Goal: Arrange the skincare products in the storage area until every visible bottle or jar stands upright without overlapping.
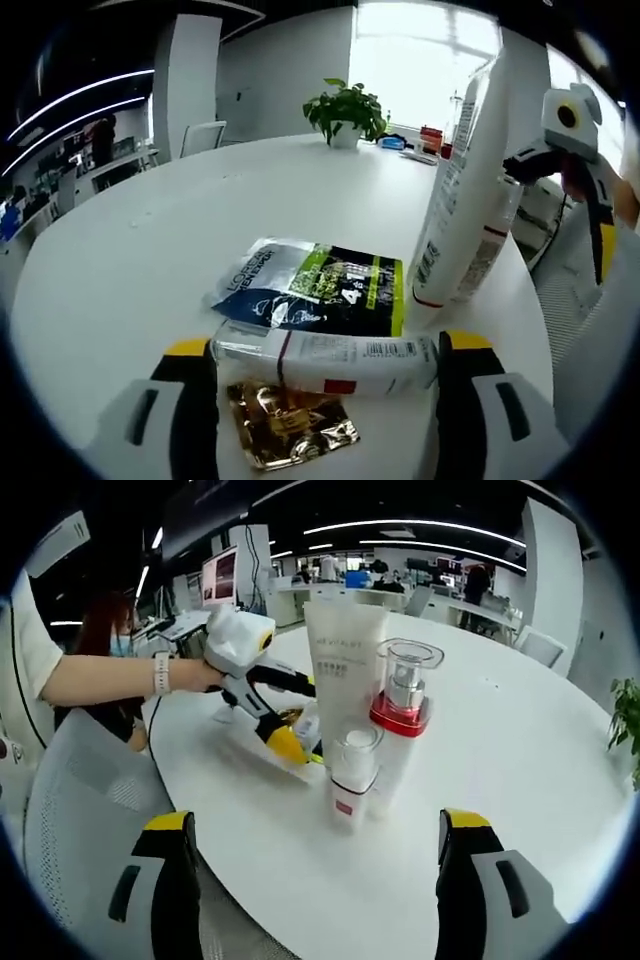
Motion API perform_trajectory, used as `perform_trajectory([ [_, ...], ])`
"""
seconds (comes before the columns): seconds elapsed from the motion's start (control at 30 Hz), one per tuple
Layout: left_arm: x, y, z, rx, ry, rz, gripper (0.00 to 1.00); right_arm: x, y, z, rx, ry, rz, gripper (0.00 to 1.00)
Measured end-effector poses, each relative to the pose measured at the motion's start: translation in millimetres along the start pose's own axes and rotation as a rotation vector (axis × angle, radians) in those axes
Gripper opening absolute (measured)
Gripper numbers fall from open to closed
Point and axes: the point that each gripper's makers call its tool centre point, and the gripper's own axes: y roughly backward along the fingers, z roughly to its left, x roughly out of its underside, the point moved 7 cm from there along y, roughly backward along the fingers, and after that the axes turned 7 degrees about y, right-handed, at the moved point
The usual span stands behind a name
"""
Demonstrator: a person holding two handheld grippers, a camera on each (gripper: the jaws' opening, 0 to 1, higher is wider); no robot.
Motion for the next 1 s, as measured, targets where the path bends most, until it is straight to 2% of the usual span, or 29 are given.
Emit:
perform_trajectory([
  [0.2, 0.6, 8.3, -3.7, 0.011, 0.009, 0.003, 0.87, 6.4, -6.0, 13.9, -0.057, -0.106, -0.019, 0.96],
  [0.43, 0.6, 17.3, -9.2, 0.0, 0.022, -0.023, 0.87, 12.3, -4.2, 17.5, -0.061, -0.138, -0.011, 0.89],
  [0.5, 3.2, 18.6, -11.5, 0.002, 0.016, -0.02, 0.86, 8.1, -1.9, 21.9, -0.097, -0.143, -0.061, 0.87],
  [0.57, 4.8, 21.8, -16.7, 0.004, 0.01, -0.018, 0.86, 5.2, 0.4, 25.9, -0.131, -0.176, -0.079, 0.82],
  [0.7, 5.7, 27.9, -21.6, 0.008, -0.027, -0.012, 0.86, 3.8, 0.2, 28.3, -0.122, -0.17, -0.077, 0.75],
  [0.8, 4.6, 34.2, -25.8, 0.002, -0.046, -0.012, 0.85, 2.9, -0.1, 31.2, -0.136, -0.183, -0.085, 0.65],
  [1.0, 7.0, 37.8, -35.0, 0.001, -0.07, -0.005, 0.85, 1.5, -3.0, 38.8, -0.168, -0.216, -0.086, 0.57],
])
